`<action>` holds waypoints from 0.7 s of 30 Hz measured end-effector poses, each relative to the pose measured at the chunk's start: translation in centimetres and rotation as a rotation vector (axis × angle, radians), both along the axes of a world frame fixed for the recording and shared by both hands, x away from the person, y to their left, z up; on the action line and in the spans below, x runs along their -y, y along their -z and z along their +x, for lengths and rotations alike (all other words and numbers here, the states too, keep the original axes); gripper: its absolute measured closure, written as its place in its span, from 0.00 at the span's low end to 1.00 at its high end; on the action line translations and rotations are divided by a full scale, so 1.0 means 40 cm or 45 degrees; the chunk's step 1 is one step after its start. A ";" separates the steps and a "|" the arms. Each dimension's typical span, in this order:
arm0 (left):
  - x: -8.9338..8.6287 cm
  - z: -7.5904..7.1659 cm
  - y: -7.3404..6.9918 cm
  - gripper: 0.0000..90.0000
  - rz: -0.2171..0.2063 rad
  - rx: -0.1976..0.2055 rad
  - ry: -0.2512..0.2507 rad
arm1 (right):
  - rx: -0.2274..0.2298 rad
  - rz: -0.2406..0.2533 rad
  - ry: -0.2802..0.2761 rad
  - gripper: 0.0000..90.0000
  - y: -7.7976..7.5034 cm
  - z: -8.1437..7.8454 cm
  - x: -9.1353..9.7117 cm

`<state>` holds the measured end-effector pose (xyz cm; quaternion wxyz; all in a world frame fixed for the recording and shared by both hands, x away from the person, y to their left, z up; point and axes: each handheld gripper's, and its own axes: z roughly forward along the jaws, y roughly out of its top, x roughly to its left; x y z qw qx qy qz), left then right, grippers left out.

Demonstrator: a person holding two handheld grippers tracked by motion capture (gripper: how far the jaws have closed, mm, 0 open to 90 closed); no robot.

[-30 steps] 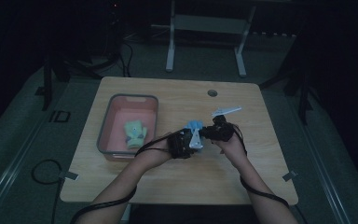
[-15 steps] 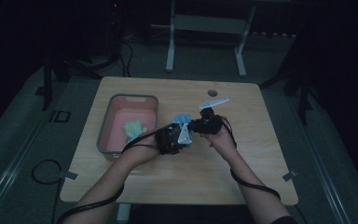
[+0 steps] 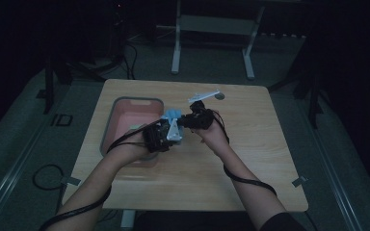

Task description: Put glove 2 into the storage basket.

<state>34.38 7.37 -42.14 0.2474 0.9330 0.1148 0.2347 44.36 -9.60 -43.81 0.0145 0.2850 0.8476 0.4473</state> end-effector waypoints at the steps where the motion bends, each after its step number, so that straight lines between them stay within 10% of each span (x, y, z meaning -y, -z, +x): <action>1: -0.008 0.001 -0.002 0.83 0.002 0.000 -0.006 | 0.004 -0.005 -0.004 0.85 -0.002 0.002 -0.009; 21: -0.158 0.018 0.018 0.83 0.033 -0.050 -0.121 | 0.005 0.003 -0.057 0.85 0.005 0.025 -0.187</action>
